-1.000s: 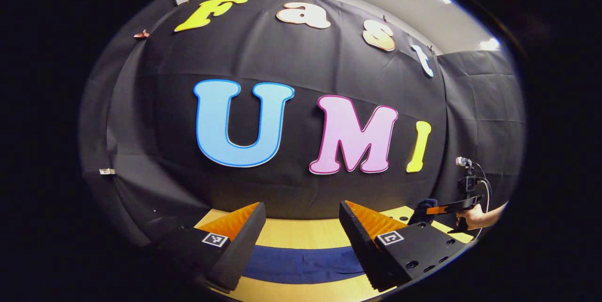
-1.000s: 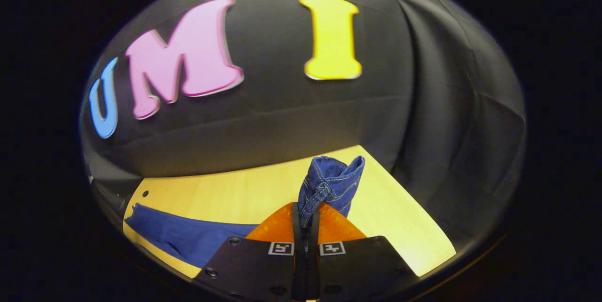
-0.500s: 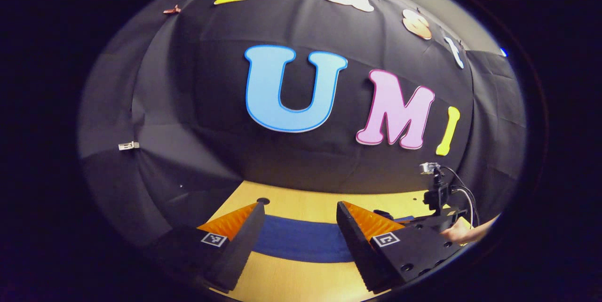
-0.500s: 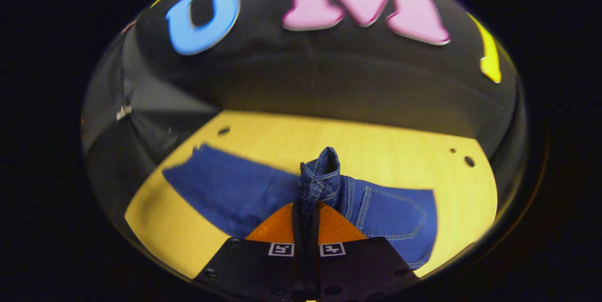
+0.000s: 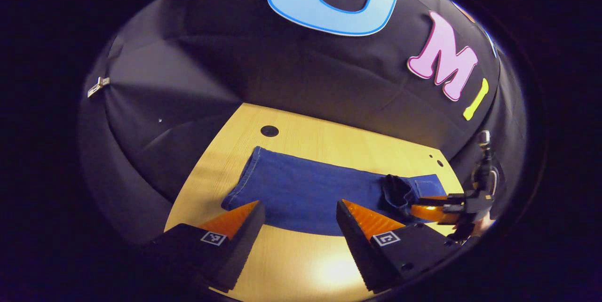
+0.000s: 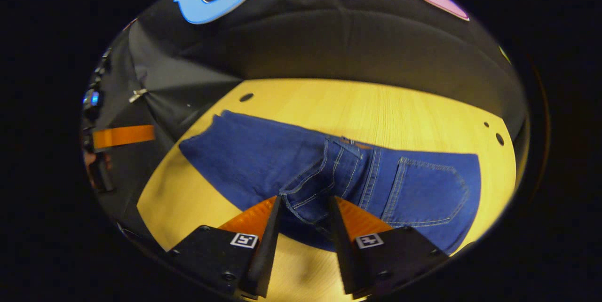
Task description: Grasp the waist and the cuffs of the jeans and fold them to make the two legs overlap; first hold the waist and fold one-third of the jeans toward the cuffs, then hold the cuffs and fold the remaining one-third in the same direction to finish folding.
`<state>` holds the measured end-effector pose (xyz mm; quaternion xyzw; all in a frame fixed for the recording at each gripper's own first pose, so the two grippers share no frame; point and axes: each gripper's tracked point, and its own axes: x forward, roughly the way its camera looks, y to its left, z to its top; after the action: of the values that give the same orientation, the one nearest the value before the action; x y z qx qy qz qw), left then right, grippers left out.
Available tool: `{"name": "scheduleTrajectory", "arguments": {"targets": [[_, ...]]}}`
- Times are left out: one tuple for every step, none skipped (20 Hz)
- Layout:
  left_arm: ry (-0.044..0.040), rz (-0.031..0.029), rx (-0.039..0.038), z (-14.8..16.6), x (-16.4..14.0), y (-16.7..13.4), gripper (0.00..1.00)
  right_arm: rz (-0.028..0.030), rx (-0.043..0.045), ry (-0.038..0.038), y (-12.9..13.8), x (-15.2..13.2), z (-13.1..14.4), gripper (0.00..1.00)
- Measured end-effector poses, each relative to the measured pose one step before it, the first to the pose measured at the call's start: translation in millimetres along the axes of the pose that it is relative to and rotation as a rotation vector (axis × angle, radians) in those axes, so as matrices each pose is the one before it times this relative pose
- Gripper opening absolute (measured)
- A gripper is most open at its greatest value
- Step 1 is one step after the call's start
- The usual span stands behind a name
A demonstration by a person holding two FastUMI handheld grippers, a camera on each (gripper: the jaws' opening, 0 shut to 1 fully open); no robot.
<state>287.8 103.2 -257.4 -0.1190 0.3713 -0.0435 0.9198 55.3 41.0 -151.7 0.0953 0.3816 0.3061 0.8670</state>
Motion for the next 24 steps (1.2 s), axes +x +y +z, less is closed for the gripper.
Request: {"name": "scheduleTrajectory", "arguments": {"targets": [[0.04188, 0.00117, 0.01949, 2.51, 16.57, 6.83, 0.97, 0.01765, -0.01164, -0.04274, 1.57, -18.76, 8.68, 0.63], [0.07417, 0.00607, 0.01310, -3.59, 16.16, 7.06, 0.94, 0.02277, -0.00811, -0.02243, 1.10, -20.94, 3.47, 0.63], [0.07477, 0.03113, 0.00882, -0.11, 16.88, 14.96, 0.96, 0.01343, -0.01134, -0.00531, -1.59, -20.97, -3.00, 0.62], [0.05929, 0.03133, 0.01004, 1.44, 13.45, 16.73, 0.96, -0.00152, -0.00567, -0.00126, -7.12, -18.40, -3.45, 0.62], [0.03831, 0.02591, 0.00544, 2.70, 15.70, 12.60, 0.97, -0.01013, 0.00367, 0.00135, -8.66, -16.08, -3.26, 0.62], [0.04506, 0.01628, -0.00529, 0.00, 16.22, 10.61, 0.96, -0.01826, 0.01431, 0.00796, -10.23, -14.10, -5.56, 0.62], [0.02692, 0.02697, -0.00609, 3.06, 9.89, 6.67, 0.96, -0.00738, 0.02074, 0.00805, -6.33, -11.37, -6.62, 0.62], [0.01270, 0.00993, -0.00032, 5.03, 10.29, 5.13, 0.97, -0.00755, 0.01878, 0.00688, -6.72, -9.24, -5.93, 0.62], [0.02841, 0.00729, 0.00549, 1.29, 9.72, 1.68, 0.97, -0.01015, 0.00907, 0.01182, -8.47, -5.48, -5.65, 0.62], [0.04030, 0.01208, 0.01363, -5.53, 5.63, 3.24, 0.97, -0.01199, 0.00062, 0.01463, -9.00, -4.55, -4.71, 0.62], [0.04028, 0.00925, 0.01640, -3.59, 6.42, -1.81, 0.97, -0.00905, -0.00047, 0.01417, -7.93, -3.89, -3.35, 0.62], [0.03847, 0.00125, 0.00594, -5.68, 7.32, -3.73, 0.96, -0.00441, 0.00363, 0.00874, -5.46, -2.19, -0.28, 0.62], [0.04491, -0.01218, -0.01624, -8.07, 8.26, -7.34, 0.97, -0.00332, 0.00093, 0.00355, -6.04, -1.08, 1.79, 0.63], [-0.00434, 0.00992, 0.00957, 5.58, -4.41, 1.00, 0.97, -0.01216, -0.00264, -0.00089, -7.28, 0.05, 3.42, 0.62], [0.00054, 0.00489, 0.01711, 6.34, 9.29, -2.41, 1.00, -0.00936, -0.00085, 0.00046, -9.10, 1.27, 1.32, 0.62], [0.03091, 0.00046, 0.01413, -9.56, 0.42, -1.93, 0.95, -0.00495, 0.00777, -0.00063, -5.80, 3.23, 2.70, 0.62], [-0.00587, -0.00276, 0.01437, 2.72, -1.06, -0.06, 0.97, -0.00006, 0.01218, -0.00156, -1.67, 2.70, 1.51, 0.62], [-0.00236, 0.00196, 0.00353, -2.91, -3.31, -2.14, 0.96, -0.00072, 0.01287, -0.00431, -2.61, 4.04, 3.76, 0.62], [-0.01960, -0.00929, 0.00358, 1.10, 2.24, -1.96, 0.96, 0.00465, 0.01415, -0.00671, -1.11, 2.49, 3.71, 0.62], [-0.02149, -0.01677, 0.02292, 3.67, 0.40, -4.10, 0.87, 0.01095, 0.01794, -0.00998, 1.82, 1.92, 4.79, 0.62], [-0.03100, -0.03855, 0.02531, 3.25, 4.51, -8.92, 0.84, 0.00902, 0.01705, -0.00859, 0.63, 0.92, 4.10, 0.62], [-0.03126, 0.00871, -0.00049, 1.79, -1.01, -3.08, 0.55, -0.00171, 0.00827, -0.00338, -2.95, 1.68, 2.29, 0.62], [0.00532, 0.01446, -0.00372, -2.40, 2.35, 0.03, 0.27, -0.00826, -0.00011, -0.00027, -3.85, 0.19, 0.75, 0.62], [-0.00511, 0.02149, -0.00829, 2.39, -4.88, -1.41, 0.15, -0.00840, 0.00015, -0.00011, -3.88, -0.02, 0.80, 0.62]]}}
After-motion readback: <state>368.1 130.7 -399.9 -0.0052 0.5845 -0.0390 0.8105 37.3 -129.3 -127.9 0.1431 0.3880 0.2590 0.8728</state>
